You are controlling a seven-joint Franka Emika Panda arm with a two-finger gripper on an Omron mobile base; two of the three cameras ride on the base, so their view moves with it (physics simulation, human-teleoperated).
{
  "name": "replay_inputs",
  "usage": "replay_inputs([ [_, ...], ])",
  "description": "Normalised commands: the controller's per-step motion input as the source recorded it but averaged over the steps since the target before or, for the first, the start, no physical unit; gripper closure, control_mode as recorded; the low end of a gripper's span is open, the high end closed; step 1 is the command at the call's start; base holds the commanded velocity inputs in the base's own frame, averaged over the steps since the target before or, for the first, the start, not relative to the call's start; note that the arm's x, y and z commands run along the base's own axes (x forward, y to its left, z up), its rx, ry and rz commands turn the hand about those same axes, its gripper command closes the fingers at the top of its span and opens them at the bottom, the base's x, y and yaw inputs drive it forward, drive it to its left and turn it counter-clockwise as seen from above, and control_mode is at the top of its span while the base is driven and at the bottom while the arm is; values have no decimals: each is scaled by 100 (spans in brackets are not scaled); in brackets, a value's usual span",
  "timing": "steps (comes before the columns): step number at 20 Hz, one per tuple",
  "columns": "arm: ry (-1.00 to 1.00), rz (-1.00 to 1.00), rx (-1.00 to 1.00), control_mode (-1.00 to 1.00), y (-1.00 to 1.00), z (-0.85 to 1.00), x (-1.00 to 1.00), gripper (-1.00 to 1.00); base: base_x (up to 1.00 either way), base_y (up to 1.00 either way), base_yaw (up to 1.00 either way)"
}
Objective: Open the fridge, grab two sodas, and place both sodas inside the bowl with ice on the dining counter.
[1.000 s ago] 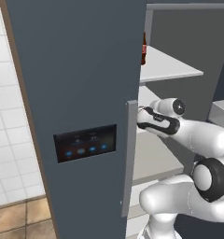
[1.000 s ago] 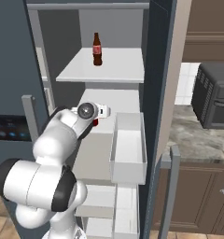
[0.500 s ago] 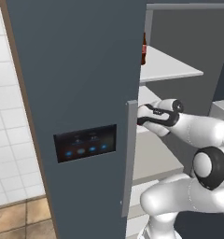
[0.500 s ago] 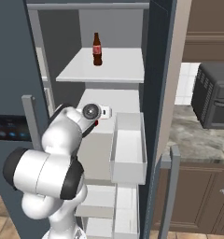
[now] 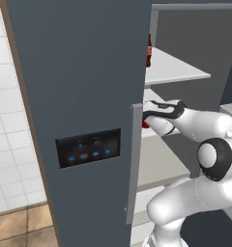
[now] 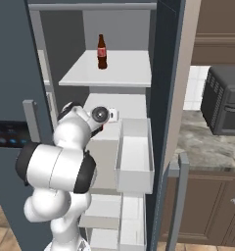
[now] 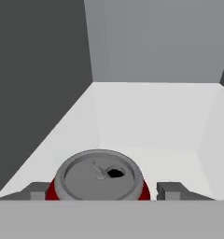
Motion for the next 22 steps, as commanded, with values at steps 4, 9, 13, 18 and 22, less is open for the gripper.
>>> replay_inputs([
  [4, 0, 5, 0, -100, 0, -20, 12, 100, 0, 0, 0],
  [9, 2, 0, 0, -100, 0, -12, 0, 100, 0, 0, 0],
  [13, 0, 0, 0, -100, 0, -1, -1, 100, 0, 0, 0],
  [18, -4, 0, 0, -100, 0, 0, -12, 100, 0, 0, 0],
  [22, -3, 0, 0, -100, 0, -1, -26, 100, 0, 0, 0],
])
